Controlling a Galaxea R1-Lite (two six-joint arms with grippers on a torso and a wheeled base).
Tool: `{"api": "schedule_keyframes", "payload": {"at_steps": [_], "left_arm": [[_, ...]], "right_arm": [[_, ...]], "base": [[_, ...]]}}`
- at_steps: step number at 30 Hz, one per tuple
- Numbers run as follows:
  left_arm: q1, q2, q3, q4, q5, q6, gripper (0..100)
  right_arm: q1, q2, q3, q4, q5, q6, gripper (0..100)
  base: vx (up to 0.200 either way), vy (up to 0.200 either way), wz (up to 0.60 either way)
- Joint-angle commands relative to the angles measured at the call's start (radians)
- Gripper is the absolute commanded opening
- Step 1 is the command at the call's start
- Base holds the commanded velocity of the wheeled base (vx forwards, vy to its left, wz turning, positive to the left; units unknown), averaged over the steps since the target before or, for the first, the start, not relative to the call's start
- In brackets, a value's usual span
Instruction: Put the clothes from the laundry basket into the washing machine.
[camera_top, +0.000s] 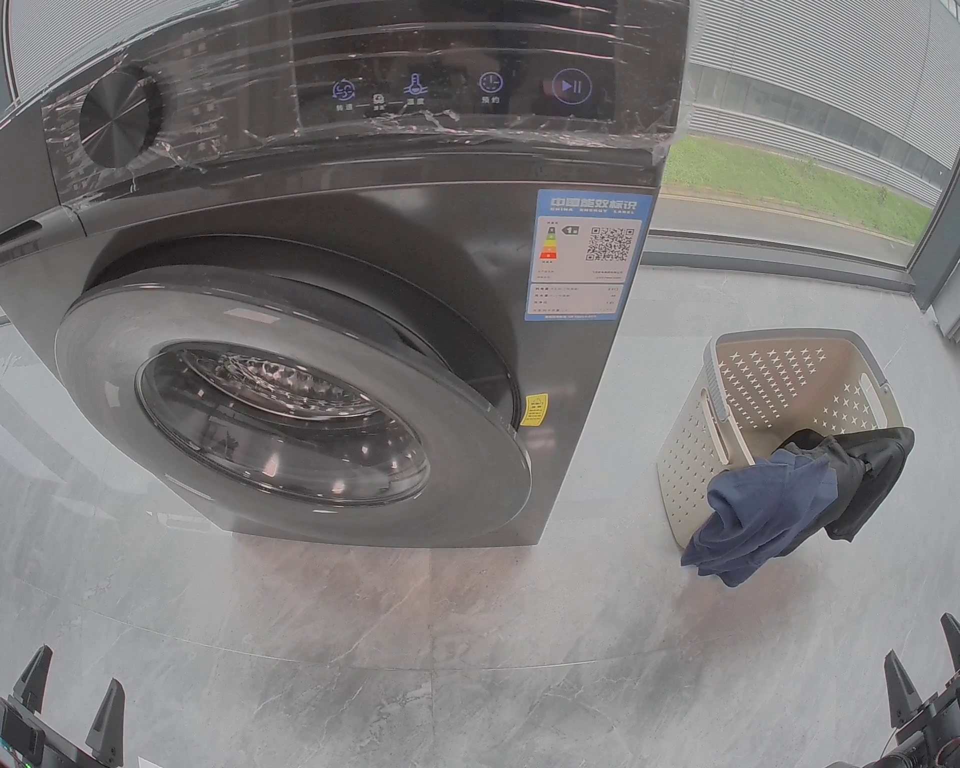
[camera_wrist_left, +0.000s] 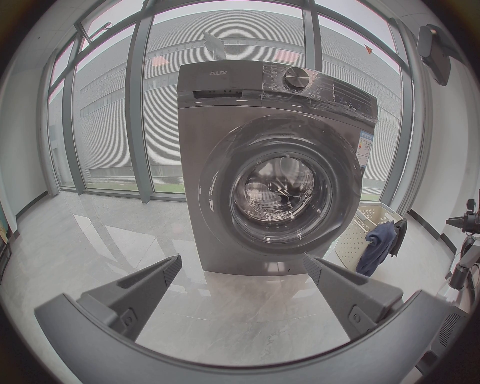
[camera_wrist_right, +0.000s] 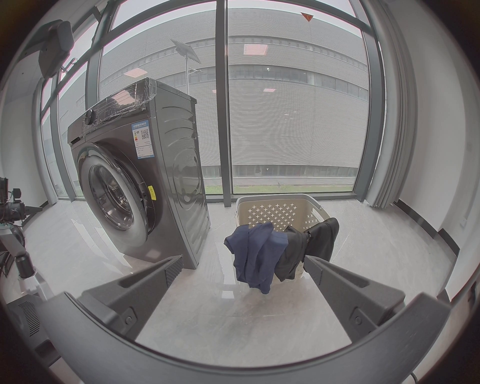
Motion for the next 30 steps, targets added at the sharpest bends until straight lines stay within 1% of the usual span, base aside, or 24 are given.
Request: {"api": "schedule_keyframes", "payload": {"at_steps": [1,16,28,30], "left_arm": [[0.0,-0.01,0.016,-0.001,0.001,0.0,100],[0.0,-0.01,0.016,-0.001,0.001,0.0,100],[0.0,-0.01,0.016,-0.001,0.001,-0.002,100],[0.0,-0.01,0.016,-0.001,0.001,0.0,100]], "right_arm": [[-0.001,-0.017,0.018,0.0,0.0,0.0,100],[-0.001,-0.017,0.018,0.0,0.0,0.0,100],[-0.001,-0.017,0.018,0.0,0.0,0.0,100],[-0.001,-0.017,0.018,0.0,0.0,0.0,100]], "base": [[0.0,0.2,0.0],[0.0,0.0,0.0],[0.0,0.2,0.0],[0.0,0.0,0.0]]}}
